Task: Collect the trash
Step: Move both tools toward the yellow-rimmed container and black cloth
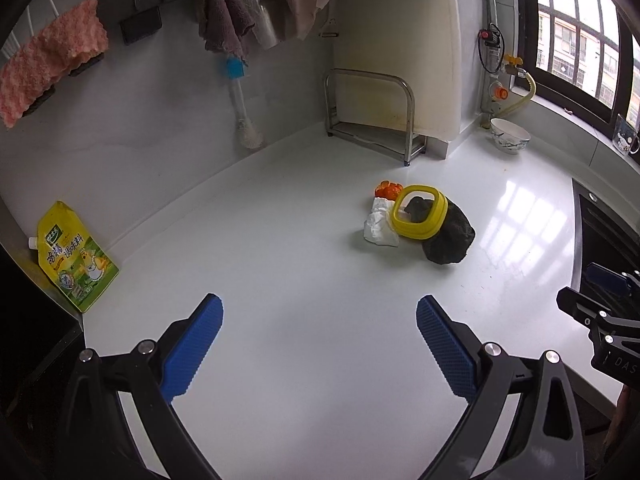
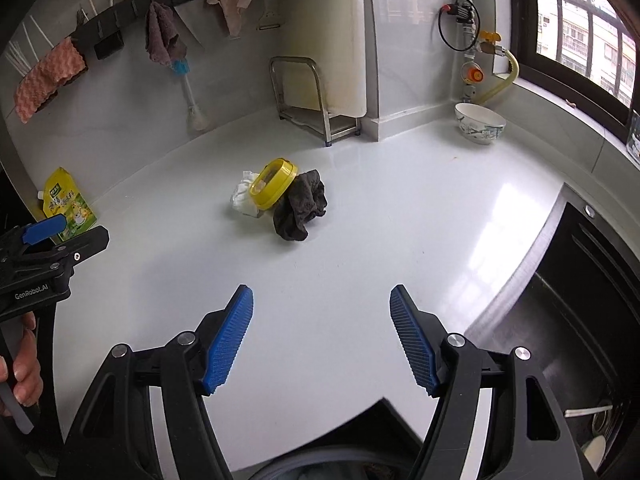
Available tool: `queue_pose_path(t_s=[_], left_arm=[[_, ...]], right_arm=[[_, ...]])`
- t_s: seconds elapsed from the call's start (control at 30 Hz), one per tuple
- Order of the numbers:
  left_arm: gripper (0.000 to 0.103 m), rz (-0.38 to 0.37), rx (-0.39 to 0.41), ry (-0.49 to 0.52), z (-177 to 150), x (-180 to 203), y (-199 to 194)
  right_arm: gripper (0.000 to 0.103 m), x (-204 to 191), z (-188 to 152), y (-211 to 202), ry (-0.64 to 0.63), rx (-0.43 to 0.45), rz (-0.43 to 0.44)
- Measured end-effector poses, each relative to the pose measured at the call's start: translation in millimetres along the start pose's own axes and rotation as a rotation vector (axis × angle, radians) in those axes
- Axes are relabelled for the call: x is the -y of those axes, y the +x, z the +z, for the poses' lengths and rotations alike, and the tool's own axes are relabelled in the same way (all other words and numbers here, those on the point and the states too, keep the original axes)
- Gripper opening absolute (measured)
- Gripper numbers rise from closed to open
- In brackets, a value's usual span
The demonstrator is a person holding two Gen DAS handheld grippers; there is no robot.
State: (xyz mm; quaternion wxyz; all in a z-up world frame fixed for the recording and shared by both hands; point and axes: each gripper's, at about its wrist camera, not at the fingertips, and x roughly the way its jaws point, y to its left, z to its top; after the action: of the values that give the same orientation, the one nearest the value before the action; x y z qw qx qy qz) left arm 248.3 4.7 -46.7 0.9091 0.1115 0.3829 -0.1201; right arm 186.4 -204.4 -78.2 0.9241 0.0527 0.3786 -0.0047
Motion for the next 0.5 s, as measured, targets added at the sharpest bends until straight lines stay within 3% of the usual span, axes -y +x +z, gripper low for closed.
queue_pose_path(t_s=[0.37, 0.5], left_arm=[[0.096, -0.036, -0.028, -0.014, 21.8, -26.8, 65.3], [0.096, -0.041, -0.054, -0.029, 19.1, -33.9, 89.5]], right_arm=[[0.072, -33.7, 59.0, 77.4, -0.208, 0.009, 0.012], [0.079, -42.4, 71.0, 101.2, -0.284, 0.003, 0.008]])
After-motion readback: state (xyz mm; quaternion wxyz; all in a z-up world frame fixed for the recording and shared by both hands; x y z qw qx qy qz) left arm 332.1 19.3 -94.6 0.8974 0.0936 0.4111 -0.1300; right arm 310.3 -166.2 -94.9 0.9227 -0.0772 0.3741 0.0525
